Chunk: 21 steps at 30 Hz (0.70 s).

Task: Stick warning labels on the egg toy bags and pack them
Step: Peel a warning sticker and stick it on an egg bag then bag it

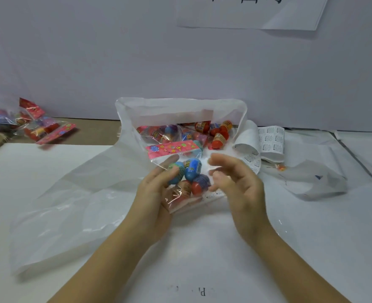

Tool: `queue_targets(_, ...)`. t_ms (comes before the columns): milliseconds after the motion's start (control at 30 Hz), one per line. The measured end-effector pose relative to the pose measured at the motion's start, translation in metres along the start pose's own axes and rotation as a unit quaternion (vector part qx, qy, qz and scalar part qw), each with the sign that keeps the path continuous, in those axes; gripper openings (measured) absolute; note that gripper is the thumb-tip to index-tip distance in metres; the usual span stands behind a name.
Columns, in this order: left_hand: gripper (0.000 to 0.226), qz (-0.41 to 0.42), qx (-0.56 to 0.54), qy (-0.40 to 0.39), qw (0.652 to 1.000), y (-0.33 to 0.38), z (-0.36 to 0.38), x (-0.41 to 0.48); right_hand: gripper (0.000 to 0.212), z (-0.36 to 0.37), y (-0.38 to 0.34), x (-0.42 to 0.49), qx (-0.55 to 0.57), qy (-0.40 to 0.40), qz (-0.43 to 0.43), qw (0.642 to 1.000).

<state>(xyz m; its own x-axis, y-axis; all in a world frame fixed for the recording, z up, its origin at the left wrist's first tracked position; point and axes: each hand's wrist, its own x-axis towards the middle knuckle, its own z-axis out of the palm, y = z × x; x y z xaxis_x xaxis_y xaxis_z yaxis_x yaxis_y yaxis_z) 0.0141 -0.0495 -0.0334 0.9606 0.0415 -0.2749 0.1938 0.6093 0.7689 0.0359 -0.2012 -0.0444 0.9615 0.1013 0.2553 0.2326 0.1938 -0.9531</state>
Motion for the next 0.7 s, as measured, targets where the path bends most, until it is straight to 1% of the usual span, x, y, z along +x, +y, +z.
queue_targets(67,0.048,-0.029,-0.028,-0.013,0.999,-0.0002,-0.0014,0.0009,0.021,-0.0053,-0.0004,0.0058,-0.003,0.09,0.036,0.995)
queue_targets(100,0.043,-0.038,-0.031,-0.025,0.998,0.0,-0.0025,0.0008,0.02,-0.0079,-0.0016,0.0086,-0.021,0.101,0.076,0.992)
queue_targets(133,0.039,-0.042,-0.03,-0.04,0.998,-0.0001,-0.0038,0.0012,0.017,-0.0097,-0.0024,0.0108,-0.03,0.078,0.126,0.989)
queue_targets(167,0.037,-0.045,-0.023,-0.052,0.997,0.0009,-0.0036,0.0,0.017,-0.0095,-0.0042,0.0119,-0.017,0.037,0.177,0.983)
queue_targets(233,0.041,-0.048,0.007,-0.066,0.997,0.0023,-0.0029,-0.0015,0.035,-0.0071,-0.0059,0.0117,0.027,-0.042,0.235,0.971)
queue_targets(300,0.045,-0.039,0.053,-0.054,0.996,0.0016,-0.002,-0.0025,0.036,-0.0036,-0.0058,0.01,0.032,-0.064,0.225,0.972)
queue_targets(367,0.044,-0.022,0.08,-0.047,0.995,-0.001,-0.0011,-0.0028,0.034,-0.0029,-0.0047,0.0093,0.032,-0.052,0.214,0.975)
queue_targets(467,0.036,-0.025,0.089,-0.046,0.995,-0.0046,0.0004,-0.0039,0.033,-0.0048,-0.0021,0.0105,0.038,-0.035,0.217,0.975)
queue_targets(600,0.03,-0.038,0.087,-0.04,0.995,-0.0074,-0.0001,-0.0026,0.017,-0.004,0.0007,0.0116,0.064,-0.03,0.207,0.976)
queue_targets(700,0.036,-0.045,0.087,-0.03,0.995,-0.0075,-0.0008,-0.0013,0.014,-0.0026,0.0028,0.0115,0.076,-0.025,0.204,0.976)
